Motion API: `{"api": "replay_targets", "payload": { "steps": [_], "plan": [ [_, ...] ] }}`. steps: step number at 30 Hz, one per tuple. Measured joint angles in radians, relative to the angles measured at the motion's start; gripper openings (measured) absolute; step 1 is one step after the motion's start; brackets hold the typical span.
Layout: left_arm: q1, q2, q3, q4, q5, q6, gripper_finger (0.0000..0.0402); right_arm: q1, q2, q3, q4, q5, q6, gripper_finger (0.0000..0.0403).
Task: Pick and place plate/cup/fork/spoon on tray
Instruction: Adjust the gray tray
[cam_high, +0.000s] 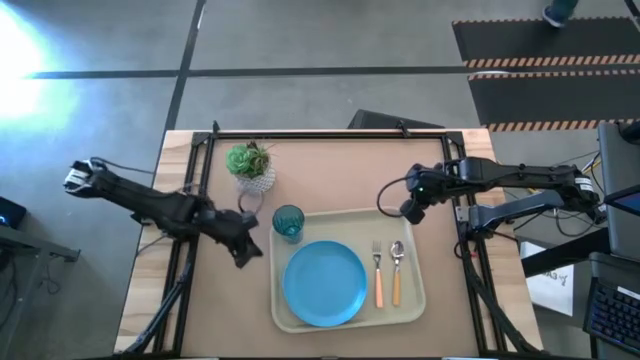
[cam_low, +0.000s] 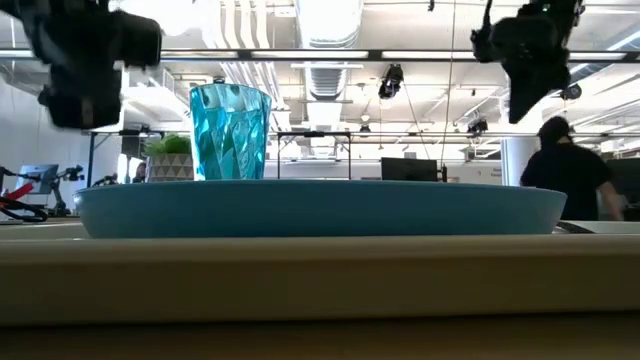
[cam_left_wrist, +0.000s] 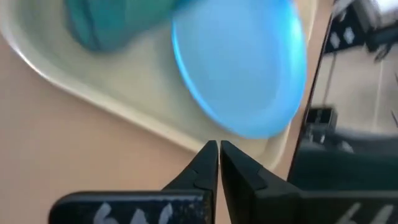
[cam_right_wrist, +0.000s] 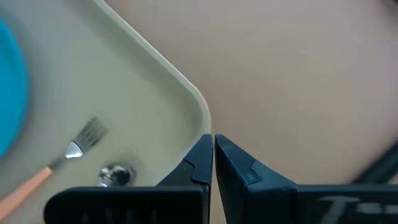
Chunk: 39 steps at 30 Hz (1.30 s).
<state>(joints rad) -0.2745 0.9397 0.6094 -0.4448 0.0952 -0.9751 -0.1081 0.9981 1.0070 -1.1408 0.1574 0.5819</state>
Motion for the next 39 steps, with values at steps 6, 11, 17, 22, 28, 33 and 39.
{"api": "replay_targets", "payload": {
  "steps": [6, 11, 17, 22, 28, 33, 39],
  "plan": [
    [0.000, -0.151, 0.125, -0.089, -0.266, 0.214, 0.0000, 0.031, 0.000, -0.027, -0.081, -0.030, 0.147, 0.0008],
    [0.000, -0.234, 0.211, -0.087, -0.442, 0.411, 0.0000, 0.122, 0.001, -0.111, -0.095, -0.081, 0.335, 0.0008],
    [0.000, -0.289, 0.244, -0.088, -0.481, 0.544, 0.0000, 0.324, 0.002, -0.242, -0.003, -0.131, 0.618, 0.0008],
    [0.000, -0.309, 0.248, -0.089, -0.517, 0.599, 0.0000, 0.500, 0.004, -0.327, 0.189, -0.128, 0.844, 0.0008],
    [0.000, -0.316, 0.248, -0.088, -0.521, 0.616, 0.0000, 0.658, 0.065, -0.375, 0.248, -0.105, 1.050, 0.0008],
    [0.000, -0.316, 0.248, -0.088, -0.521, 0.616, 0.0000, 0.725, 0.133, -0.365, 0.274, -0.105, 1.133, 0.0008],
    [0.000, -0.317, 0.248, -0.087, -0.521, 0.616, 0.0000, 0.746, 0.225, -0.357, 0.369, -0.104, 1.152, 0.0008]
  ]
}}
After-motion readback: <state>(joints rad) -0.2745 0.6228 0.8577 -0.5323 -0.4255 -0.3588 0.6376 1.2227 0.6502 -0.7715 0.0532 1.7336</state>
